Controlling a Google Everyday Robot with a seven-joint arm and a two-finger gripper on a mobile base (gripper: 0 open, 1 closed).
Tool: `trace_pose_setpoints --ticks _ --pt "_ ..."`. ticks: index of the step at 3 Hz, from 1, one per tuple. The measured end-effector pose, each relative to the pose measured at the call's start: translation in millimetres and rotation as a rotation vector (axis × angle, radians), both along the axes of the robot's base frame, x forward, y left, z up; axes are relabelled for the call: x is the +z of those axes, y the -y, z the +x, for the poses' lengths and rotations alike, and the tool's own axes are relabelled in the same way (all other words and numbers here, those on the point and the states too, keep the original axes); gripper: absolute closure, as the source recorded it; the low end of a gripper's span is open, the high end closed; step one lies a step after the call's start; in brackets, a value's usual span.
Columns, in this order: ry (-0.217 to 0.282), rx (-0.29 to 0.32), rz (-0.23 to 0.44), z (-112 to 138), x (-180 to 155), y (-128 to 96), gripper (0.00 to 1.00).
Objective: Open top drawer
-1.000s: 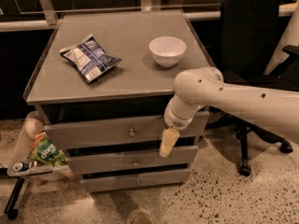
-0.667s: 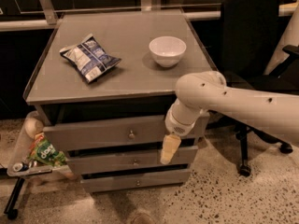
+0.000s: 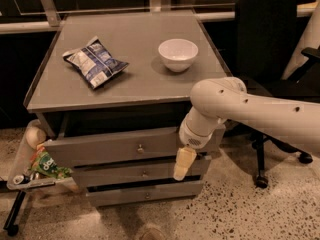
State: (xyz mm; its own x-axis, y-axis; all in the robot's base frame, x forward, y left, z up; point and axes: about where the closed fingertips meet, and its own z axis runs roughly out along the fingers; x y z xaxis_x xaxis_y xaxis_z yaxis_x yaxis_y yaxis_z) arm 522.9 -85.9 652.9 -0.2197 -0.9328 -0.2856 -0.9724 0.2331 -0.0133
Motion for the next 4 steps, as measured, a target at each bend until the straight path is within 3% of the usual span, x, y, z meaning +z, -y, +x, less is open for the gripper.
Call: trace_pose_setpoints --ticks 2,3,4 --pt "-0.086 -0.014 0.010 -58.2 23.2 12.3 0.00" --pt "-0.092 -0.017 0.011 -61.6 25.6 13.4 0.00" --pt "-0.047 -0.024 0.009 -49.1 38.6 12.6 0.00"
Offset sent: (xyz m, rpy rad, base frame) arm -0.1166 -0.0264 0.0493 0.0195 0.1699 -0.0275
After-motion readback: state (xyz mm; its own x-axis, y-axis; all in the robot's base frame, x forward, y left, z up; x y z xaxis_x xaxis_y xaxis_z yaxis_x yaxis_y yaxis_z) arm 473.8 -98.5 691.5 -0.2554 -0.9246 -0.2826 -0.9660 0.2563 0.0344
